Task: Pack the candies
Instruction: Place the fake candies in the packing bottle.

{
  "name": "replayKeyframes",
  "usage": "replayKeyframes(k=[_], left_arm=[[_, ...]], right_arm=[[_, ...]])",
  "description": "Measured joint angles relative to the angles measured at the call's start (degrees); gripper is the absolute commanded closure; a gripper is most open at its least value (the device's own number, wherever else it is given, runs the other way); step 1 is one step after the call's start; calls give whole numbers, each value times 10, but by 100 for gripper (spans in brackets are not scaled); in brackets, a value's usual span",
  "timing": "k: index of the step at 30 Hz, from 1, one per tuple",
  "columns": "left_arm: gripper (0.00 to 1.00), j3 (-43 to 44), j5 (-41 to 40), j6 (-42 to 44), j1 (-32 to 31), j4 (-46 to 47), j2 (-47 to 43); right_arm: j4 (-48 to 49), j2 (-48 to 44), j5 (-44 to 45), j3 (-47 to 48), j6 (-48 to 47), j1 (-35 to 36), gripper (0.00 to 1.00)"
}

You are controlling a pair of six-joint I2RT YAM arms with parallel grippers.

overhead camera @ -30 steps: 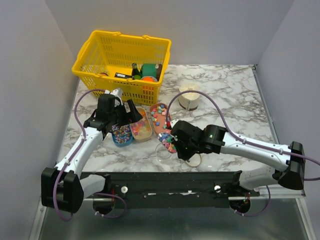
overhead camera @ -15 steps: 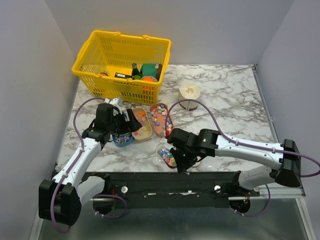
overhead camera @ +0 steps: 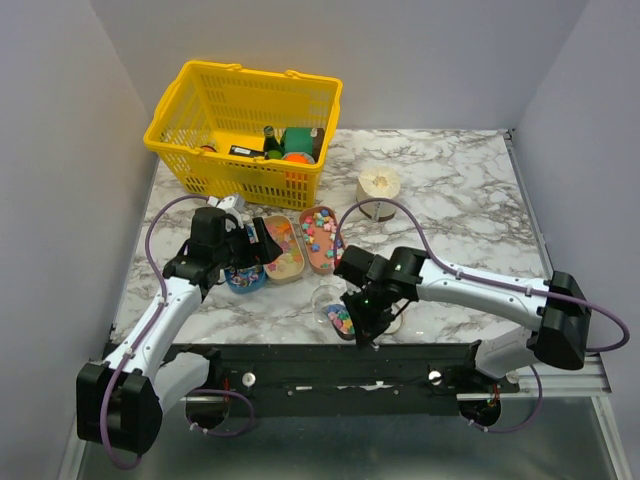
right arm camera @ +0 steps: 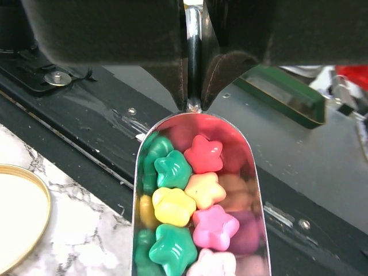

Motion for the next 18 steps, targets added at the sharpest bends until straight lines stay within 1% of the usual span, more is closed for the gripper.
replayKeyframes(k=[11, 18], left_arm=[[1, 0, -11, 2, 0, 0, -4], [1, 0, -18, 4, 0, 0, -5]], right_arm=[[-17, 23, -76, 17, -9, -56, 99], [-21, 30, -138, 31, 17, -76, 99]])
